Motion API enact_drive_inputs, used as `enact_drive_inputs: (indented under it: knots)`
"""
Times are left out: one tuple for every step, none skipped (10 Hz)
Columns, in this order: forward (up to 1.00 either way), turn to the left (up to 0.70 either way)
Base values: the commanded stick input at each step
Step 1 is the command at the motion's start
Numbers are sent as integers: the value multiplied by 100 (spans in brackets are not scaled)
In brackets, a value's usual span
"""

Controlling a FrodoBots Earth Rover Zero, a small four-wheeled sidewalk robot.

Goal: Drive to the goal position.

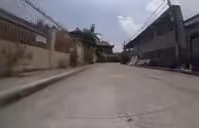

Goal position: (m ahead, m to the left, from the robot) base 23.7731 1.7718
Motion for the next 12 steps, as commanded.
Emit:
enact_drive_inputs:
  knots:
    - [100, -40]
    - [100, -40]
    - [100, -22]
    - [100, 0]
    - [100, 0]
    - [100, 0]
    - [100, 0]
    - [100, 0]
    - [100, 0]
    - [100, 0]
    - [100, 0]
    - [100, 0]
